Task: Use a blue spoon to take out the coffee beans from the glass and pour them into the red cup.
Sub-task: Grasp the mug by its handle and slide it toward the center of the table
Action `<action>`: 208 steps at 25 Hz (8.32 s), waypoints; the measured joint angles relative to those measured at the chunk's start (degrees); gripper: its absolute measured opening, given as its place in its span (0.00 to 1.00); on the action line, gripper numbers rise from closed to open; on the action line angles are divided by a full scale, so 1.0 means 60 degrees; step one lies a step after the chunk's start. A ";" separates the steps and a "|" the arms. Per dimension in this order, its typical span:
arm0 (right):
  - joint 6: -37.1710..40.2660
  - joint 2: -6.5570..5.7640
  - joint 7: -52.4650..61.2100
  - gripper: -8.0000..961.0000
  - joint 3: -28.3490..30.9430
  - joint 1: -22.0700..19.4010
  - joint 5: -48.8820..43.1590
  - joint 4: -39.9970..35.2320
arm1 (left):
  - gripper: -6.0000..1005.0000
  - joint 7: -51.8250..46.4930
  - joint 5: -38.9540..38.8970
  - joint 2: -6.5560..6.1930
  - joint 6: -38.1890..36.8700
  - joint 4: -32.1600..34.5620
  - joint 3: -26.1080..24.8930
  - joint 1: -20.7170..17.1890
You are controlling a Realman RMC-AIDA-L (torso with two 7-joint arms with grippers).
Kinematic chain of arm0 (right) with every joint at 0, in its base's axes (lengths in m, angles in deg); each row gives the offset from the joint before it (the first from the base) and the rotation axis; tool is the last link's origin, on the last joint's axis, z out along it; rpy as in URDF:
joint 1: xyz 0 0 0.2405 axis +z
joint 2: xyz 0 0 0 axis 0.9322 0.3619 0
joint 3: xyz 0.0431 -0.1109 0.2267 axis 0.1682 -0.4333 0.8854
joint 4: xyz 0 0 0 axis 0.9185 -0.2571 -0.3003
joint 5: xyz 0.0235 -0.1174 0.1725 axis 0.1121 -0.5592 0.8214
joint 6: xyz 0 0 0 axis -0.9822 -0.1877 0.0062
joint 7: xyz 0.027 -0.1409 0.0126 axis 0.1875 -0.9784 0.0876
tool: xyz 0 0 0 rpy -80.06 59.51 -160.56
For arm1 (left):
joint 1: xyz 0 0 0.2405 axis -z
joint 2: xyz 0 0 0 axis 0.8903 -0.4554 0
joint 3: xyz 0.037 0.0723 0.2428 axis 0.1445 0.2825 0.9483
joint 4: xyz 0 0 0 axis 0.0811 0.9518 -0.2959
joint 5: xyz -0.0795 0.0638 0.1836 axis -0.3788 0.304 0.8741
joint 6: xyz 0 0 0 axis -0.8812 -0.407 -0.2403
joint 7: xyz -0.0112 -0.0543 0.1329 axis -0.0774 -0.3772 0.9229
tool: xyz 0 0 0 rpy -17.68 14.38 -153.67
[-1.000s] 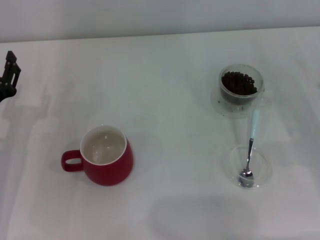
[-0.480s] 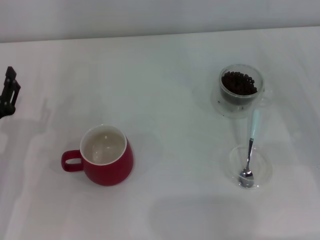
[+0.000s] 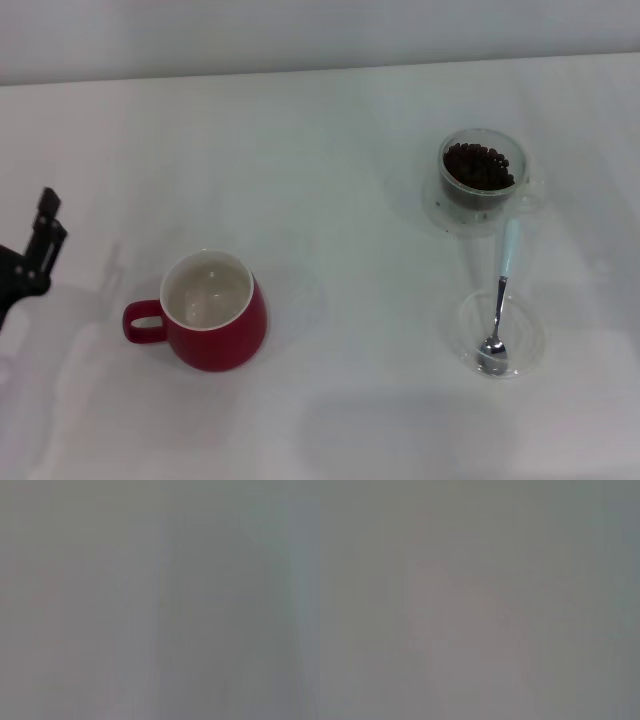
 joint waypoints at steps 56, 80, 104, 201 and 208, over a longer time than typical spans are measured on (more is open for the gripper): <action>-0.0357 -0.0015 0.0000 0.91 0.0835 -0.0211 0.0023 -0.0295 | 0.88 0.1155 0.0024 0.0016 0.2136 0.1072 0.1704 -0.1128; -0.0348 -0.0014 0.0000 0.91 0.0849 -0.0226 0.0023 -0.0363 | 0.85 0.1134 0.0108 0.0016 0.2179 0.1117 0.1761 -0.0791; -0.0280 -0.0015 0.0000 0.91 0.0849 -0.0258 0.0023 -0.0301 | 0.16 0.1189 0.0114 0.0015 0.2614 0.1088 0.1882 -0.0356; -0.0932 0.0015 0.0007 0.91 0.0848 -0.0452 0.0007 0.0252 | 0.53 0.2387 0.2102 -0.0004 0.3856 0.1781 0.2112 0.1165; -0.1223 0.0015 -0.0022 0.91 0.0774 -0.0575 -0.0061 0.0202 | 0.53 0.2369 0.1957 -0.0020 0.3467 0.1763 0.2026 0.0896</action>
